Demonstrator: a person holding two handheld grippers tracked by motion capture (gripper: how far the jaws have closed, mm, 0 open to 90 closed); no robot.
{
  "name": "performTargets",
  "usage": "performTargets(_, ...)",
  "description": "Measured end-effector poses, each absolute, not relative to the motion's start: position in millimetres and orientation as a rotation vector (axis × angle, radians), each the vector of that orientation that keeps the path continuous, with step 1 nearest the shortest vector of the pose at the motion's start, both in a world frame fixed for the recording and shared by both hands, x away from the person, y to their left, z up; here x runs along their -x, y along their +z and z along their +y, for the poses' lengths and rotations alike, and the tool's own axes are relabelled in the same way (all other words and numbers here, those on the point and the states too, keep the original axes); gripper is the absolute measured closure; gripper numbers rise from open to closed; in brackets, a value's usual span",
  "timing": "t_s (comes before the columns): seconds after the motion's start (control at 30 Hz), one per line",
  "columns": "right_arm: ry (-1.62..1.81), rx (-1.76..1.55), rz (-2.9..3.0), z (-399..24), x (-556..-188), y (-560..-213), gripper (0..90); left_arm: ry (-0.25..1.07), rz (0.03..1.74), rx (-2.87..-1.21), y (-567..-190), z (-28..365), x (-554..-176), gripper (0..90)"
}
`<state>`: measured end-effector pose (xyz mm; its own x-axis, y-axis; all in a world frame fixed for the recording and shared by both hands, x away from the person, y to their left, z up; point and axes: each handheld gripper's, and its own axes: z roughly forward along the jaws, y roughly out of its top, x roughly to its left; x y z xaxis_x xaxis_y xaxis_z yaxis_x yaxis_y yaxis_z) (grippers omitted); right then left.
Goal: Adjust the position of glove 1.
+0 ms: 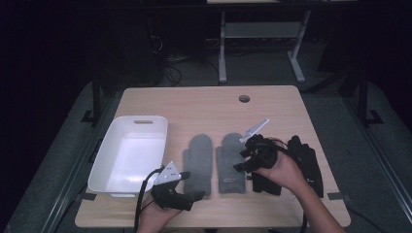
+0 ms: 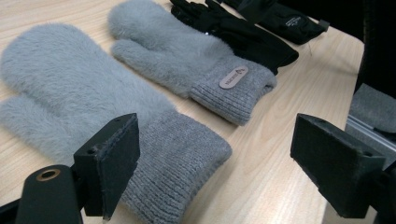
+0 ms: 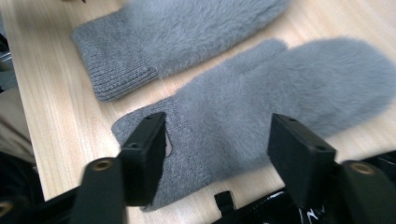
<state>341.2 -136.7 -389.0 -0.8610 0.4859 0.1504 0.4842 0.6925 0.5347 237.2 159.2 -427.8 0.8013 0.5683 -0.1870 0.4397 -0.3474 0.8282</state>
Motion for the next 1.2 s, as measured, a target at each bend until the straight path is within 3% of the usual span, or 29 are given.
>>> performTargets(0.67,0.646,-0.815,2.974,-107.6,-373.5,-432.4,43.6,0.182,0.753,-1.996,-429.1,159.2,-238.3,15.5)
performTargets(1.2,0.593,-0.859,2.984,-108.2,-373.2,-439.4,72.3,0.203,0.748,-2.016,-429.3,156.0,-234.9,15.5)
